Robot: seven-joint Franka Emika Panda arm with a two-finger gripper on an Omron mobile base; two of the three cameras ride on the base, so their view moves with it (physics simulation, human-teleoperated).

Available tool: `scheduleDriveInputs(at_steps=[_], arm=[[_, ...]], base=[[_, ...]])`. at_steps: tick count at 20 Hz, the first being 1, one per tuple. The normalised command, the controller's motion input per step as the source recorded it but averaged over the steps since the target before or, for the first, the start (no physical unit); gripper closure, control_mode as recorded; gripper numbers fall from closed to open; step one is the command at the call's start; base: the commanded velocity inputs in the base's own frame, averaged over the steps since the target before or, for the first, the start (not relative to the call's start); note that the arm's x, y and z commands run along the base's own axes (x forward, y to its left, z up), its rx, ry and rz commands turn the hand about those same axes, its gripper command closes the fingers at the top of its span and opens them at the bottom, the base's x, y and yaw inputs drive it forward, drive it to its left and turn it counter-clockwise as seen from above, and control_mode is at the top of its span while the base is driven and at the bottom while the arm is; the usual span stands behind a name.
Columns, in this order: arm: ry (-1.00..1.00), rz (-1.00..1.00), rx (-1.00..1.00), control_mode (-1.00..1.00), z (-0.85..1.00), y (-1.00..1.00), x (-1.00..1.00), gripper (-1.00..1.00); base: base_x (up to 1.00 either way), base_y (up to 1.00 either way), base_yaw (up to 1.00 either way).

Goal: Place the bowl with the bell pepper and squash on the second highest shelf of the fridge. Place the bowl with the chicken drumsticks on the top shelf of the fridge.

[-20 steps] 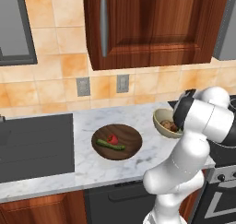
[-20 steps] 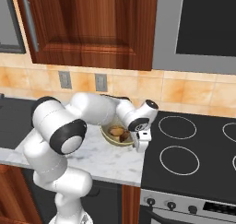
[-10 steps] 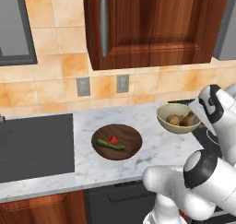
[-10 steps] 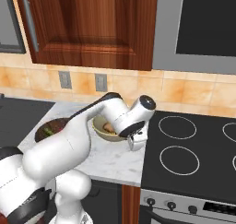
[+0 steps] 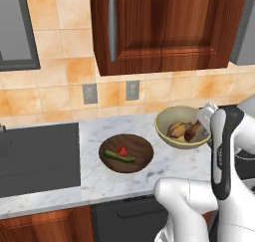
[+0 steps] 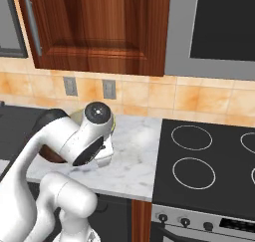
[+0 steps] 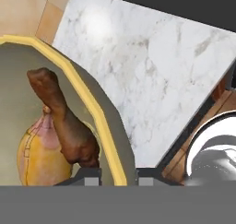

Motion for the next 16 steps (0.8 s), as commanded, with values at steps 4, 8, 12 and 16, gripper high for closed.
scheduleDriveInputs(at_steps=[4, 8, 12, 16], arm=[[0.04, 0.10, 0.08, -1.00, 0.83, 0.66, -0.49, 1.00], [0.00, 0.00, 0.02, -1.00, 0.00, 0.00, 0.00, 1.00], [0.00, 0.00, 0.00, 1.00, 0.00, 0.00, -0.07, 1.00], [0.00, 0.00, 0.00, 1.00, 0.00, 0.00, 0.00, 1.00]], base=[[0.00, 0.00, 0.00], [0.00, 0.00, 0.00], [-0.42, 0.00, 0.00], [-0.66, 0.00, 0.00]])
